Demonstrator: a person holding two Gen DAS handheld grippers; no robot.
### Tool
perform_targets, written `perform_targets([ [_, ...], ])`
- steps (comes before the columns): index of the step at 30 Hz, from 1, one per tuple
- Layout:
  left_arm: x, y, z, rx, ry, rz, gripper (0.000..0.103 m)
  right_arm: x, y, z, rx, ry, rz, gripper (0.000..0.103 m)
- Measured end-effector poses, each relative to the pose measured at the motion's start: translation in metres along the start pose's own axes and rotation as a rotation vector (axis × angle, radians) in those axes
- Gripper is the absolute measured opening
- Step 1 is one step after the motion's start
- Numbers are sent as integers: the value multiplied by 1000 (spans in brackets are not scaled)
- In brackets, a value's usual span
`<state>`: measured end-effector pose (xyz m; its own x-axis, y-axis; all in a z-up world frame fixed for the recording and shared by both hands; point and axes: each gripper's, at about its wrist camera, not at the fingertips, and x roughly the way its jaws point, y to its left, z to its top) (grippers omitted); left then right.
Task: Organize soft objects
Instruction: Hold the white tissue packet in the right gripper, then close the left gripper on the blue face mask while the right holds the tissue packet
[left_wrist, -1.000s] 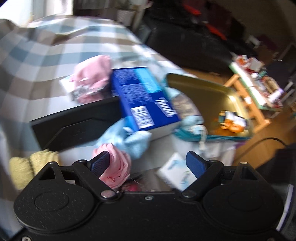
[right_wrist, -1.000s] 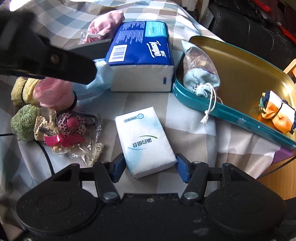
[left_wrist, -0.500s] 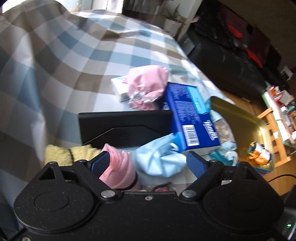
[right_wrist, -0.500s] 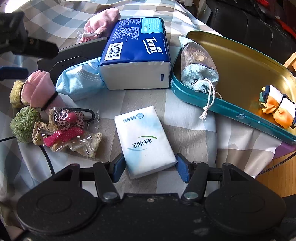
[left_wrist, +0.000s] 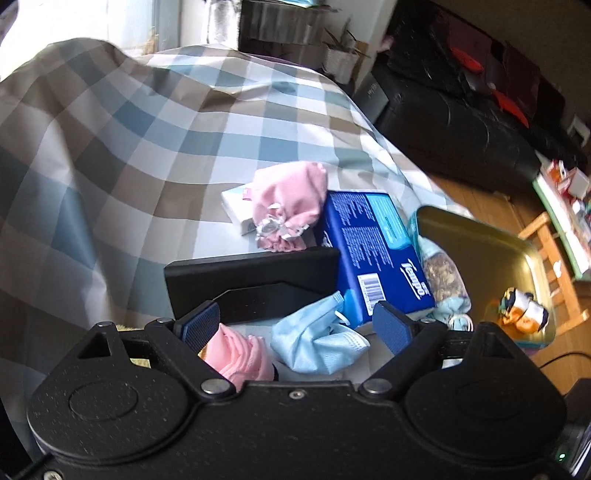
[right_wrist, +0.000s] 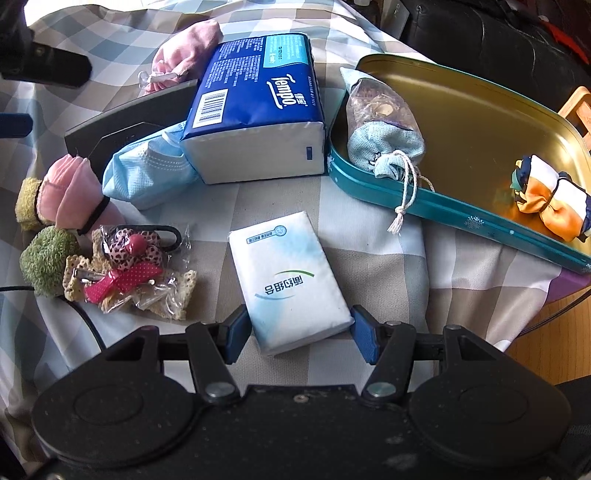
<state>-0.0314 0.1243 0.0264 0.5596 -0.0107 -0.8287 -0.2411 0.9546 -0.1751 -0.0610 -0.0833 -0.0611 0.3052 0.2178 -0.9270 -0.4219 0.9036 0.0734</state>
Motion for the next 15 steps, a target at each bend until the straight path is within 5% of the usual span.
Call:
perform_targets([
  [6, 36, -34, -2, 170, 96, 22, 86, 1, -1, -1, -3, 1, -1, 58],
  [15, 81, -24, 6, 101, 238, 26, 86, 2, 1, -5, -8, -3, -6, 58],
])
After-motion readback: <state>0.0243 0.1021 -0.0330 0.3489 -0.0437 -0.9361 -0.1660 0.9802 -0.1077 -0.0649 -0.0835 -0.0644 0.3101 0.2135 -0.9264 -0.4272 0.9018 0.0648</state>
